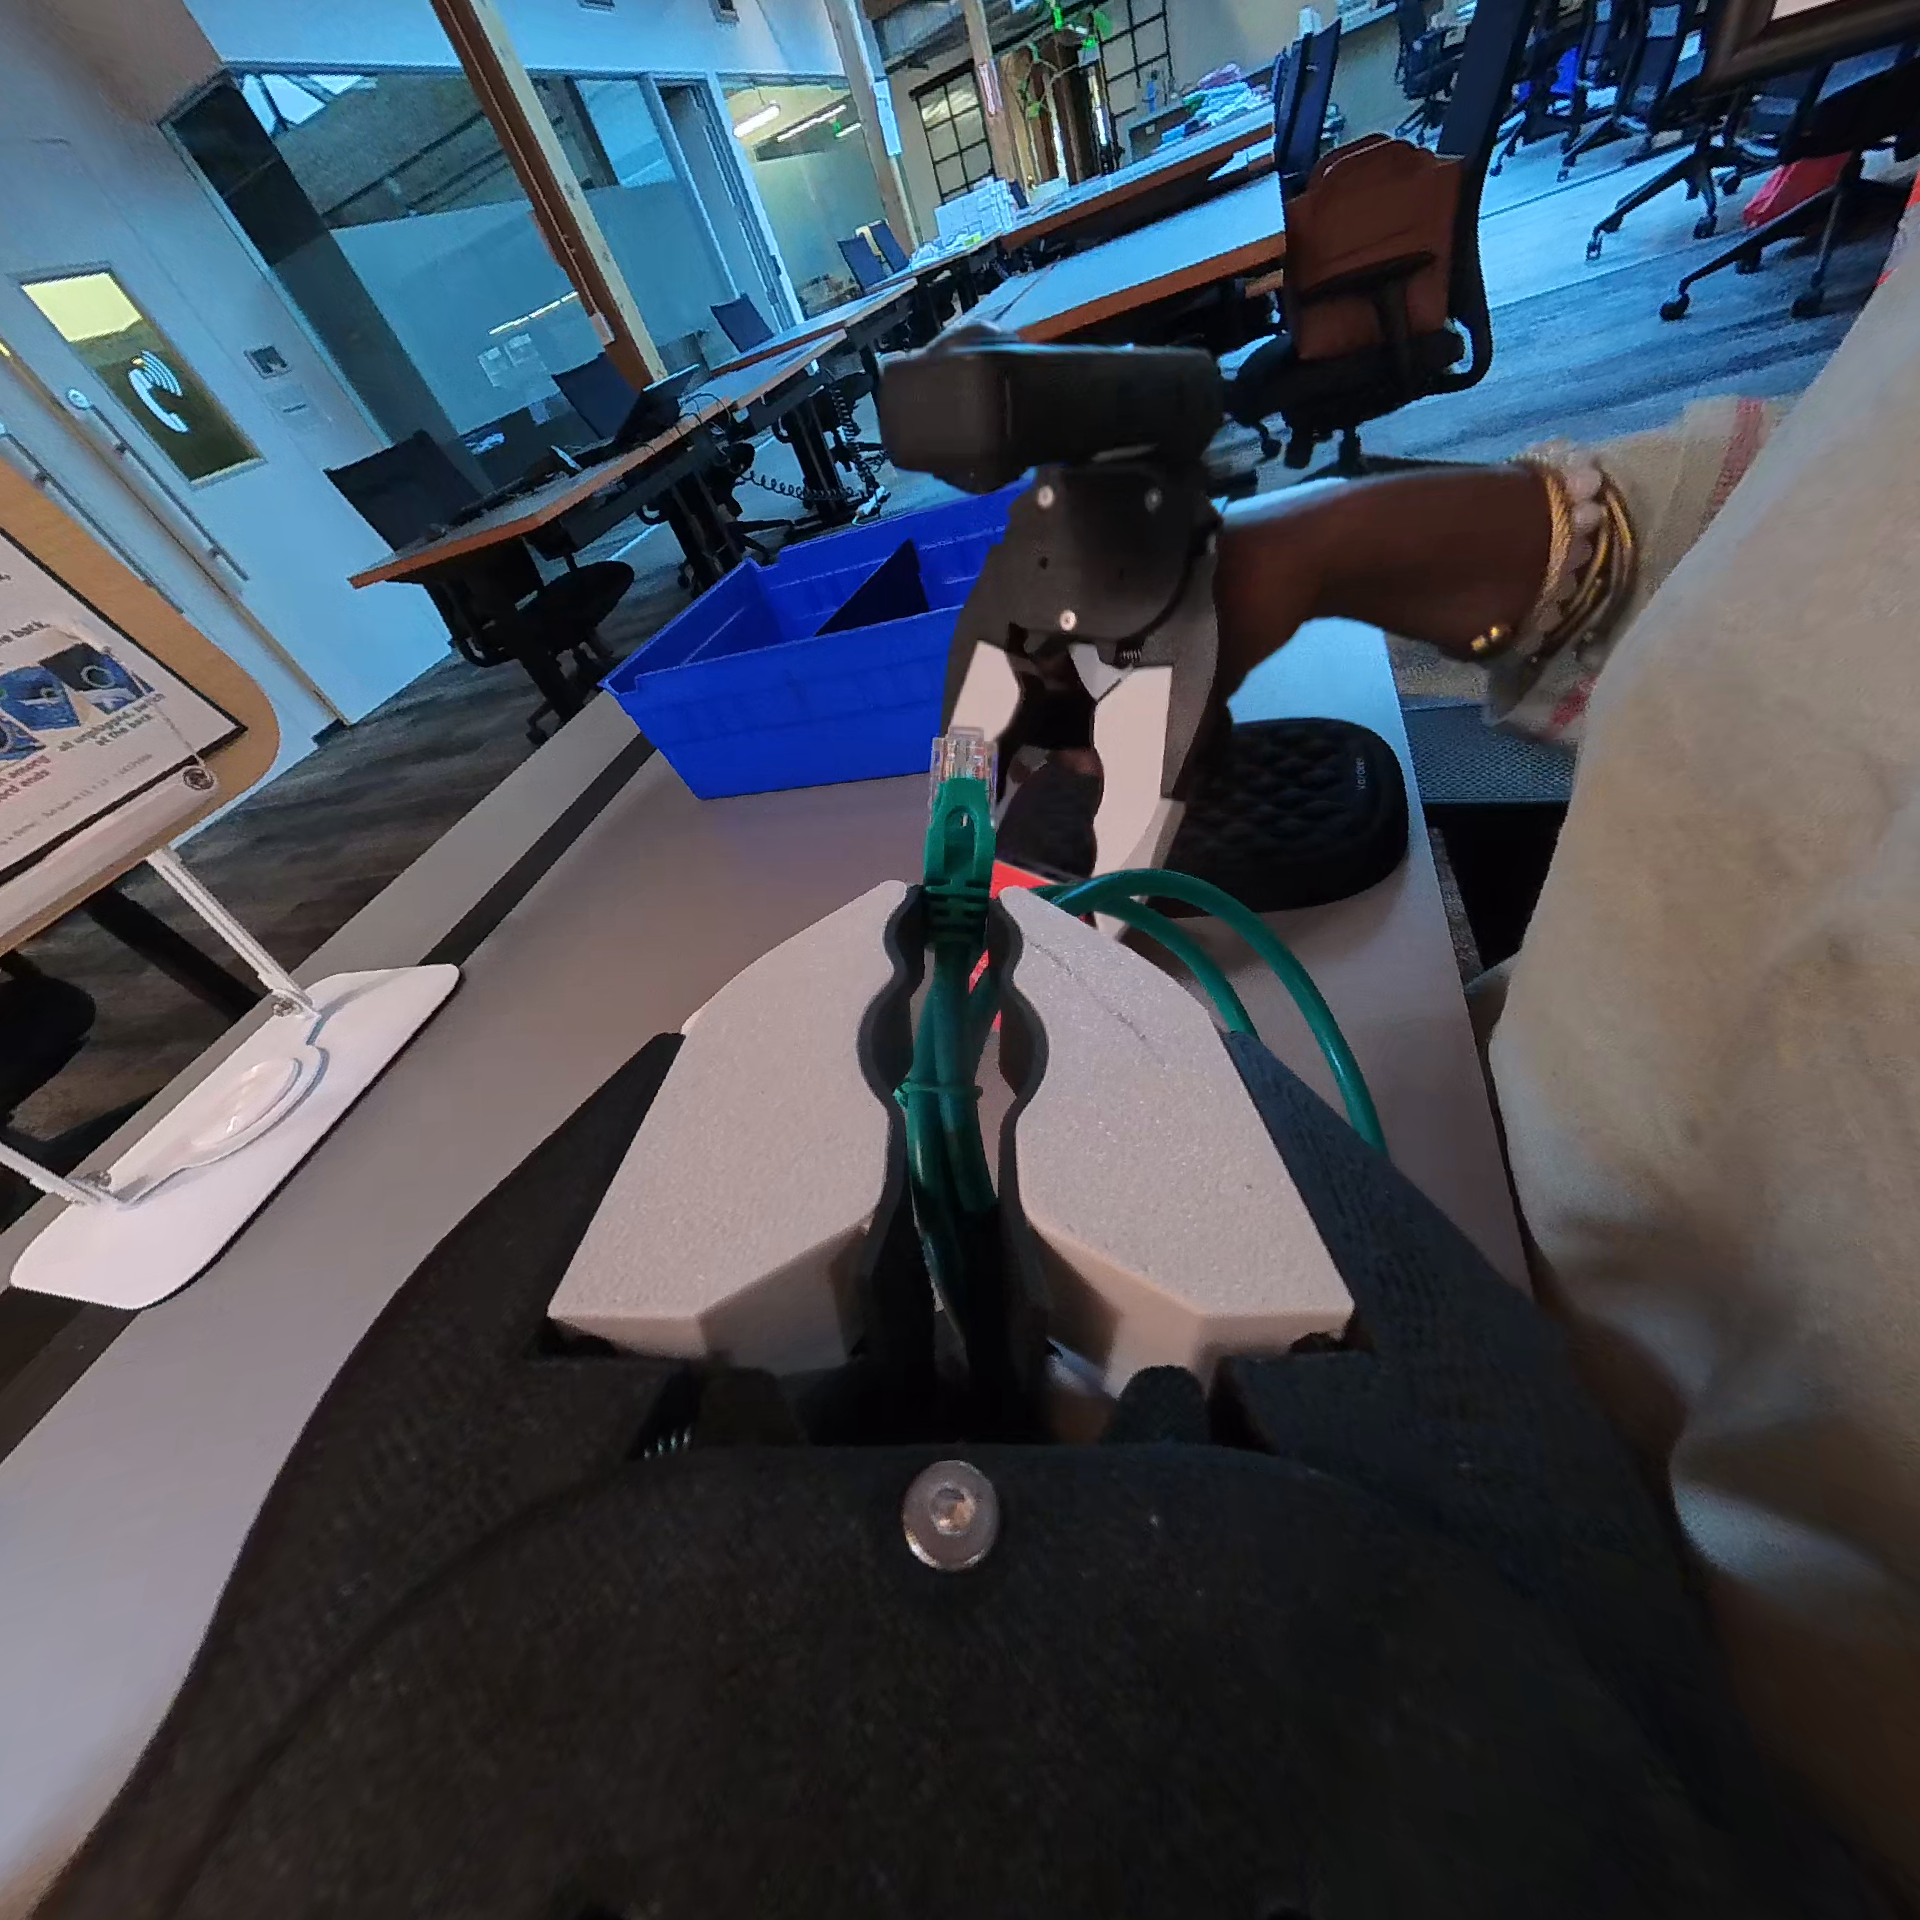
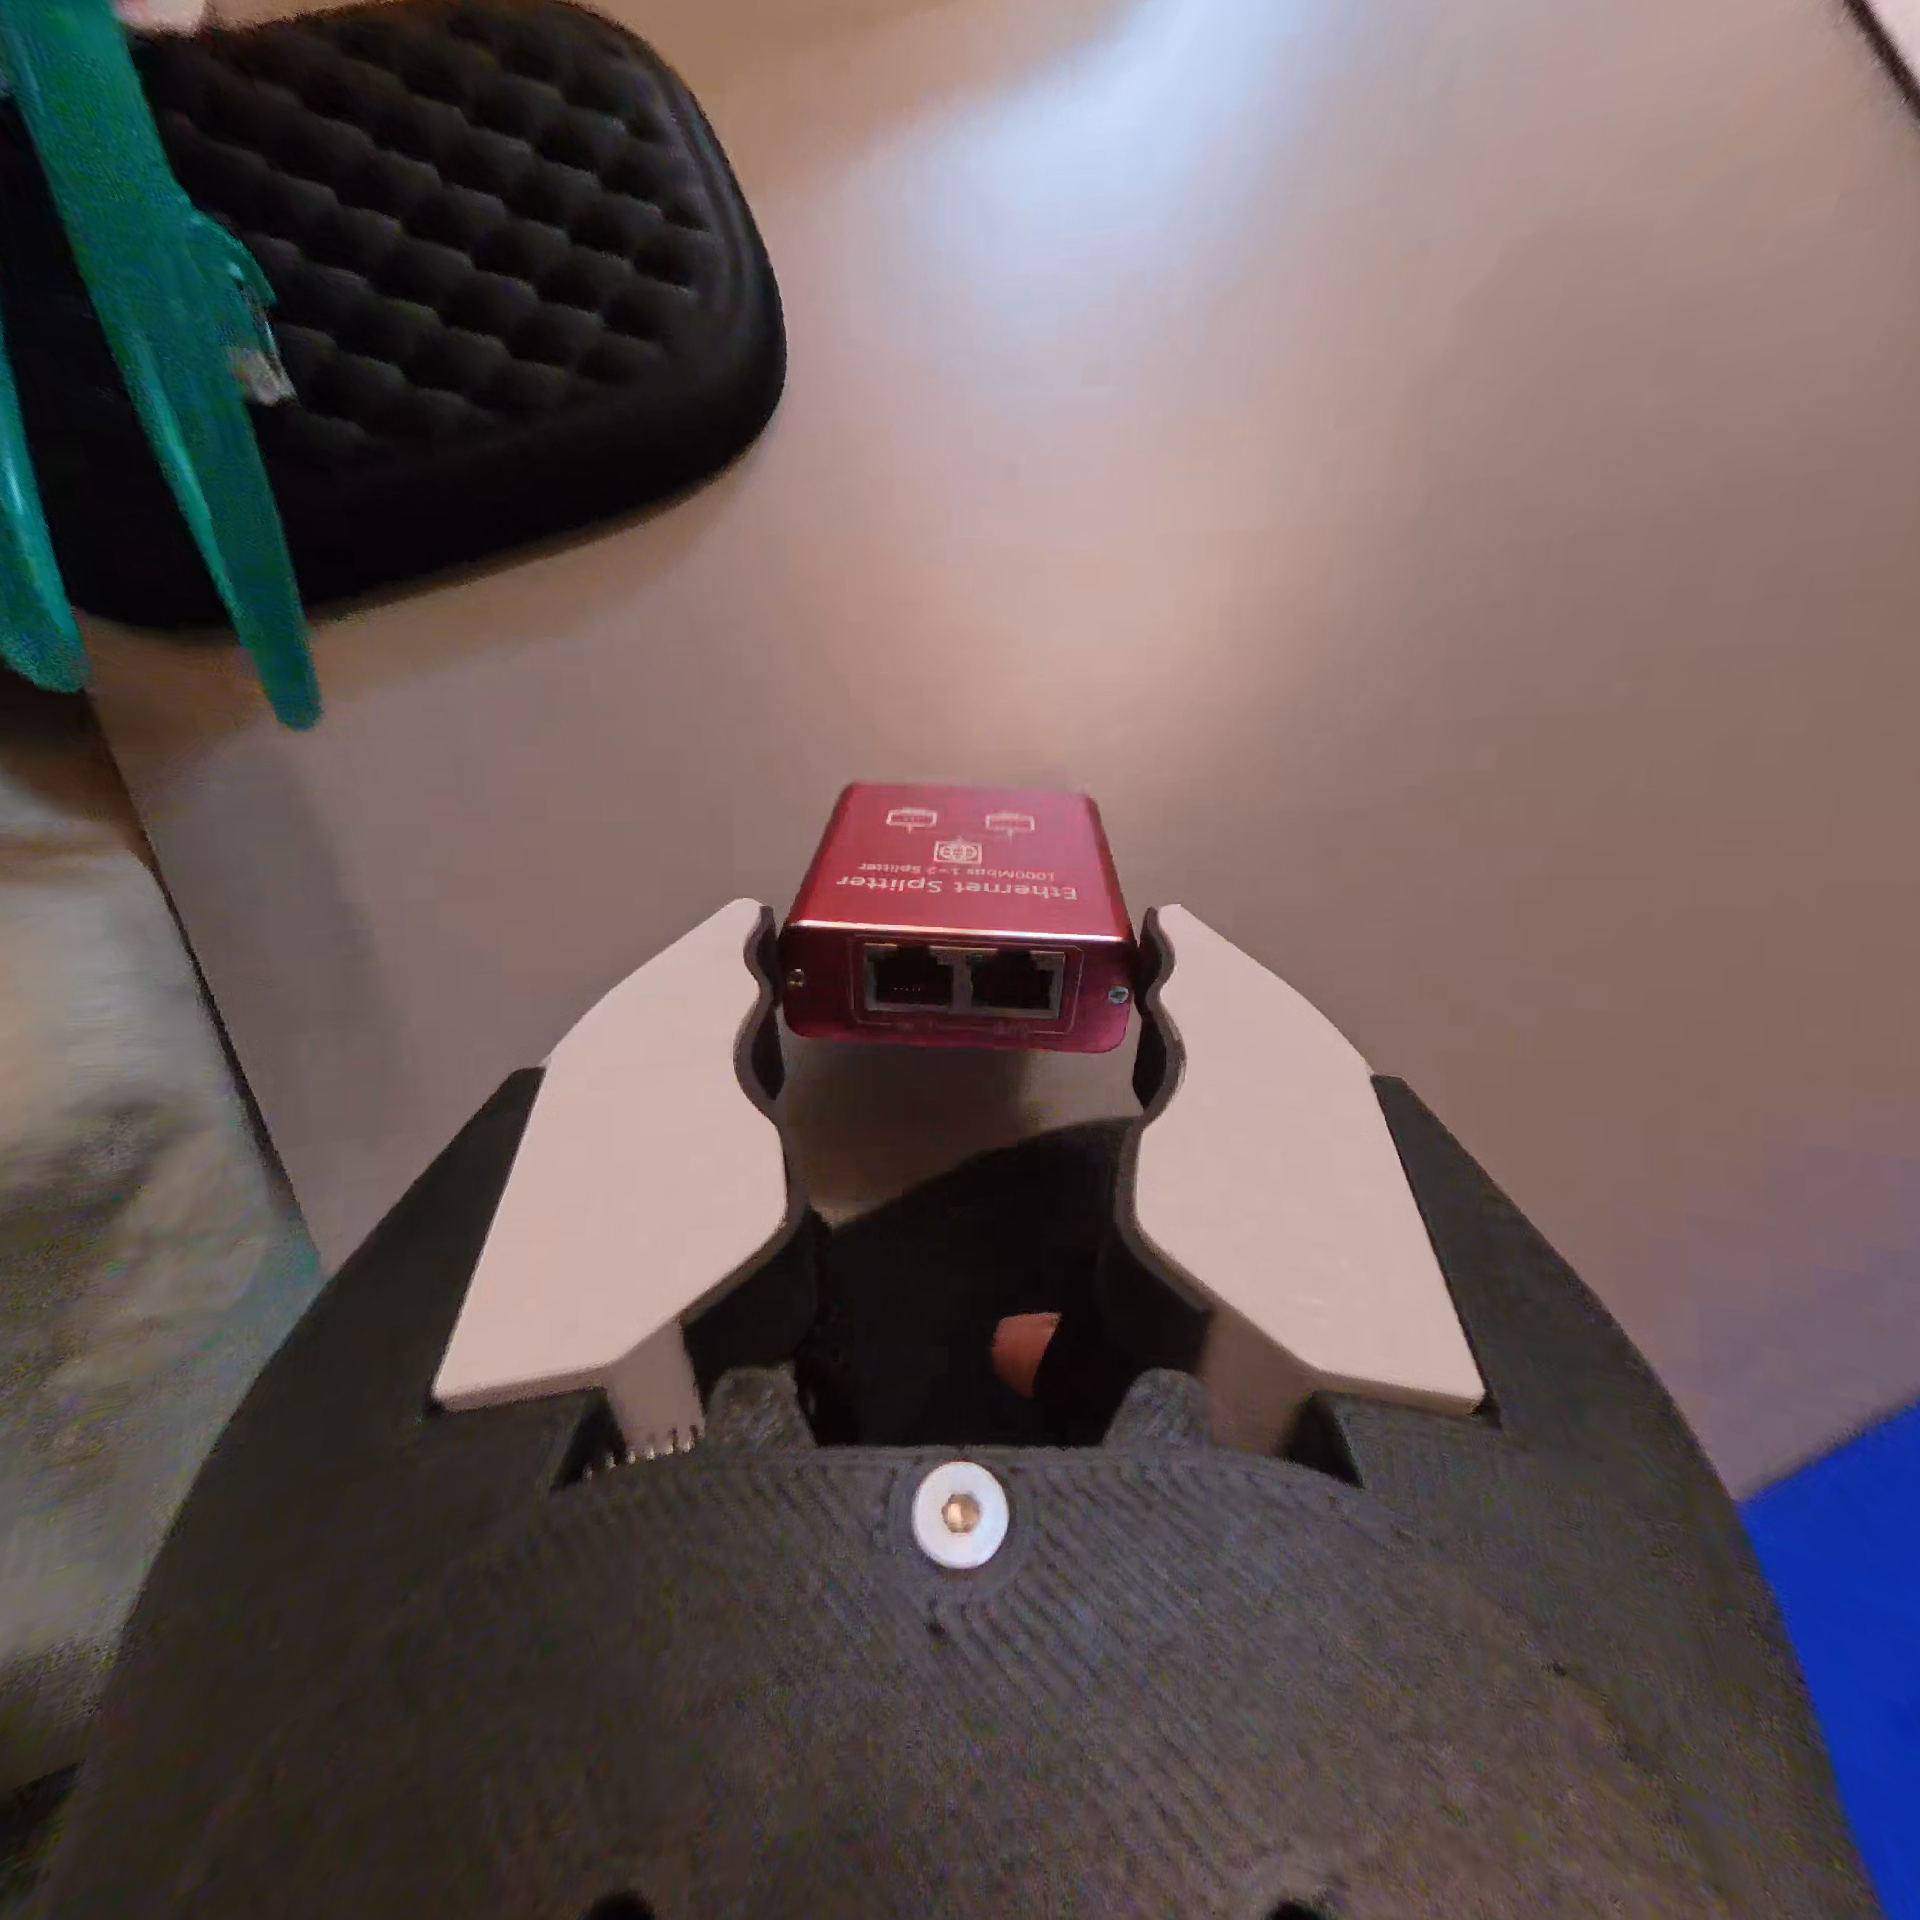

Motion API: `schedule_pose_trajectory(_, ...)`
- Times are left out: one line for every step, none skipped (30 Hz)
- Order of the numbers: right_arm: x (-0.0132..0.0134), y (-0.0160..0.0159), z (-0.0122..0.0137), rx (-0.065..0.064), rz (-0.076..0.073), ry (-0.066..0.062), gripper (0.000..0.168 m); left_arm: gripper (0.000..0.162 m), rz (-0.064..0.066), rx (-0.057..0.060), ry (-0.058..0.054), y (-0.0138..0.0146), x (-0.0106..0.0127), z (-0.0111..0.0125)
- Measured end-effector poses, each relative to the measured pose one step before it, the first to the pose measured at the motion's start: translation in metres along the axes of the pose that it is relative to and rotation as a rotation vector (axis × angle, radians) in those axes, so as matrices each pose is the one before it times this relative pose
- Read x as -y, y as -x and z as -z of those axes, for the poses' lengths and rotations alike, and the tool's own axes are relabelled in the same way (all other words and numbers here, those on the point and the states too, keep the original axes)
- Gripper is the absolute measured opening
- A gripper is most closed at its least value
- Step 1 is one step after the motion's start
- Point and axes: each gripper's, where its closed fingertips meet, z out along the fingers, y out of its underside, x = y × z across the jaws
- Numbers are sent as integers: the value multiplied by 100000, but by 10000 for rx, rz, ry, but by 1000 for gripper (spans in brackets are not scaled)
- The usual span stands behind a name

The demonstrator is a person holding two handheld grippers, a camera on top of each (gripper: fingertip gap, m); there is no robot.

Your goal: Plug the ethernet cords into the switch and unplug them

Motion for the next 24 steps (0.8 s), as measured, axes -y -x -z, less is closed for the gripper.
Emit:
schedule_pose_trajectory(-37,3,395,46,271,396,67,11,-12,-9,-4,-32,-2,-32)
schedule_pose_trajectory(-1,81,318,109,256,400,66,11,-14,-4,-4,-25,6,-11)
schedule_pose_trajectory(-3,89,224,125,237,413,66,11,-11,-5,-10,-29,22,-4)
schedule_pose_trajectory(-64,35,143,91,251,456,66,11,-5,2,-11,-14,28,9)
schedule_pose_trajectory(-218,67,48,133,288,564,66,11,-8,6,-9,0,23,22)
schedule_pose_trajectory(-235,19,-56,113,285,534,66,11,-5,2,-9,-1,10,22)
schedule_pose_trajectory(-193,27,-140,149,237,461,67,11,2,6,-8,4,-13,13)
schedule_pose_trajectory(114,53,-91,196,152,213,67,11,4,12,-4,14,-9,17)
schedule_pose_trajectory(69,12,-70,136,129,179,67,11,5,5,-4,-4,3,26)
schedule_pose_trajectory(-40,-5,-30,103,89,201,66,11,9,-2,-4,-6,-8,7)
schedule_pose_trajectory(-63,-3,-3,79,63,175,66,11,3,-7,-1,-24,4,7)
schedule_pose_trajectory(-1,-1,-25,73,38,96,67,11,-1,-9,-1,-6,-20,-11)
schedule_pose_trajectory(18,-20,-41,83,16,43,67,11,5,-13,0,3,-15,-26)
schedule_pose_trajectory(-13,-31,-26,92,-8,35,67,11,4,-10,-3,23,-26,-26)
schedule_pose_trajectory(-15,-41,-27,108,-21,5,69,11,2,-2,-13,18,-20,-27)
schedule_pose_trajectory(-28,-43,-48,121,-10,-11,70,11,7,0,-19,22,-26,-20)
schedule_pose_trajectory(-74,-107,-87,89,-7,17,71,11,8,-4,-16,7,-26,-20)
schedule_pose_trajectory(-128,-122,-106,64,-12,60,73,11,9,5,-10,18,-26,-4)
schedule_pose_trajectory(-77,2,-106,115,-17,29,73,11,3,6,-2,12,-10,-1)
schedule_pose_trajectory(-16,-2,-84,80,-9,-10,73,11,-12,3,1,-5,-9,16)
schedule_pose_trajectory(-12,-73,-51,2,-13,-6,72,11,-14,3,-2,0,14,27)
schedule_pose_trajectory(-6,-145,-30,-60,-16,-1,75,11,-1,-3,-11,-1,9,23)
schedule_pose_trajectory(46,-251,35,-138,-38,-40,81,11,13,-4,-6,10,-2,12)
schedule_pose_trajectory(84,-195,93,-88,-67,-75,85,11,10,6,0,25,-20,6)
